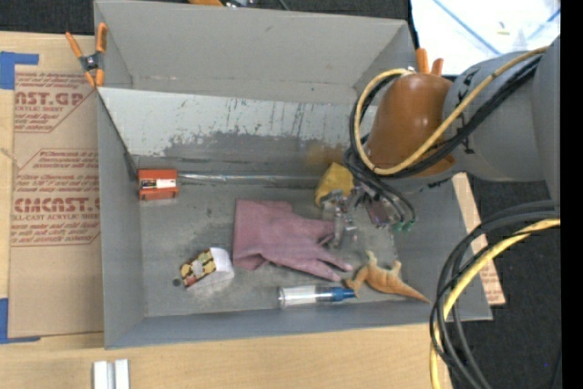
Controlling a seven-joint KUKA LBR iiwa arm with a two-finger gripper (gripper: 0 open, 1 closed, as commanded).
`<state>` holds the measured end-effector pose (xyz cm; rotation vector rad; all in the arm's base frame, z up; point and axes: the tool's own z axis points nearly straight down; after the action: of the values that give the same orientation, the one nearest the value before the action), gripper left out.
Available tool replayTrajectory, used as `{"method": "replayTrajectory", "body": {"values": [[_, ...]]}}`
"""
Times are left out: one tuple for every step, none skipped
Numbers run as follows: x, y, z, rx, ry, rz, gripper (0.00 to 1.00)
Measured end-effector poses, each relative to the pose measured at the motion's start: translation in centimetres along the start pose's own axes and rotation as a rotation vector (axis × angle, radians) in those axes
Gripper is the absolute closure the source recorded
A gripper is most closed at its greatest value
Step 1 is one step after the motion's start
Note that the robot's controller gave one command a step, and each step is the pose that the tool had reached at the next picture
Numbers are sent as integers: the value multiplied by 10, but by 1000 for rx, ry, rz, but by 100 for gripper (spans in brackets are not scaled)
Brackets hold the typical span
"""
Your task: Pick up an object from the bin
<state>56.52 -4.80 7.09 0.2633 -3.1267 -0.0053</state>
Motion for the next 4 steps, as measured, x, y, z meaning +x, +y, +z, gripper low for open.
{"method": "replayTrajectory", "body": {"values": [[14, -8, 2, -5, 17, 6, 0], [14, -8, 2, -5, 17, 6, 0], [21, -5, -3, -5, 11, 16, 0], [26, -5, -5, -4, 8, -13, 0]]}}
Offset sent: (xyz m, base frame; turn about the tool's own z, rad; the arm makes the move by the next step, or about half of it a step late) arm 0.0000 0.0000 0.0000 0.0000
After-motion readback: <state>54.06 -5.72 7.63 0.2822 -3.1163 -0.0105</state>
